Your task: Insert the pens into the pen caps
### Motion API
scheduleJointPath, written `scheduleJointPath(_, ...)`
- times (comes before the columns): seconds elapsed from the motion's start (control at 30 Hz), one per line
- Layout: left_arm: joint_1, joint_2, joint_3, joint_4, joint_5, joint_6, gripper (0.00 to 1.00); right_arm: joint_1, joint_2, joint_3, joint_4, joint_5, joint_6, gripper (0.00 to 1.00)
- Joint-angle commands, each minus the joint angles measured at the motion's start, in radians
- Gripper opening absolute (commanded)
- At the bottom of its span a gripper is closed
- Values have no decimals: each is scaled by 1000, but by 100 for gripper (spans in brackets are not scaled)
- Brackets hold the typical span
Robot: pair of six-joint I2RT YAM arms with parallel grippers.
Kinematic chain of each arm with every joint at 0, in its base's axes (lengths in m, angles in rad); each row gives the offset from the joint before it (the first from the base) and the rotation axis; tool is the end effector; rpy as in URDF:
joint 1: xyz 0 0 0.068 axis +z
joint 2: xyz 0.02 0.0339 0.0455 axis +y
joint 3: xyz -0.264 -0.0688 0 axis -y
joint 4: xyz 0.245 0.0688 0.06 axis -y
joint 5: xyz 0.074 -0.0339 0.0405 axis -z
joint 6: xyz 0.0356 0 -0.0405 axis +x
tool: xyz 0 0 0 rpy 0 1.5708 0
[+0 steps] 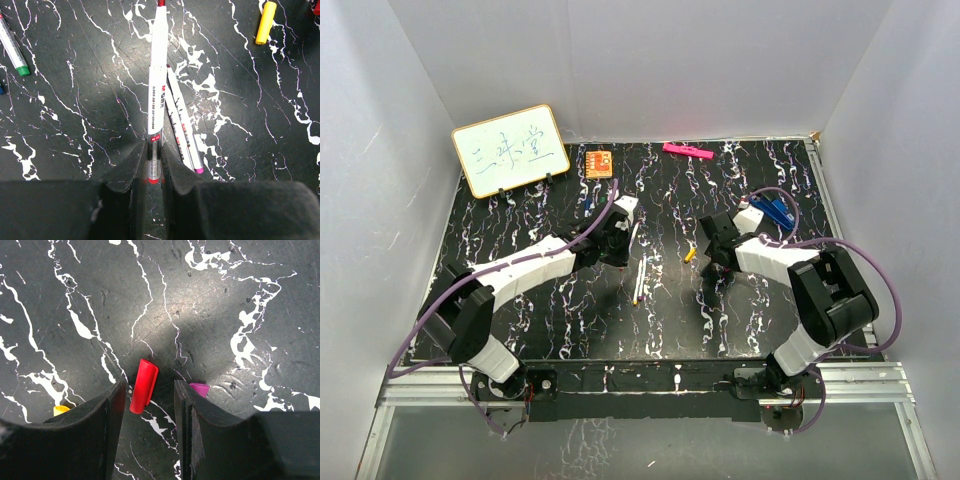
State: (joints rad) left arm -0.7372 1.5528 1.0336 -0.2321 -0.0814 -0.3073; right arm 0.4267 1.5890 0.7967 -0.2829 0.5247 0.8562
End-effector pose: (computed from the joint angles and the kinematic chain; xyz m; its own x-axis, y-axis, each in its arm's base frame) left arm 0.2520 -0.2249 0.2333 -0.6710 0.2021 -0.7134 0.4438 0.8802 -0.1682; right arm 0.2708 0.1035 0.1530 -0.6315 0.4310 -0.6445 0.5123 0.8559 0.0704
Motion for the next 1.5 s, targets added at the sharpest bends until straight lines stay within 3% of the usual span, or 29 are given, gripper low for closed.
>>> scheduleJointPath(0.0, -4, -4, 5, 2, 9, -1, 0, -6, 18, 31, 36, 3, 4, 40)
scheduleJointPath(0.47, -4, 9, 37, -15, -10, 22, 0, -6, 66, 71, -46, -99, -27, 33)
scheduleJointPath(1.0, -4, 18, 53, -16, -24, 42, 0, -3, 197, 137, -254, -40, -36, 30)
scheduleJointPath(1.33, -4, 6, 47, -27, -57, 42, 0, -3, 175, 105, -198, -149, -25, 1)
scheduleJointPath(1.47, -4, -6, 41, -23, -72, 39, 0, -3, 159, 98, -180, -165, -35, 0)
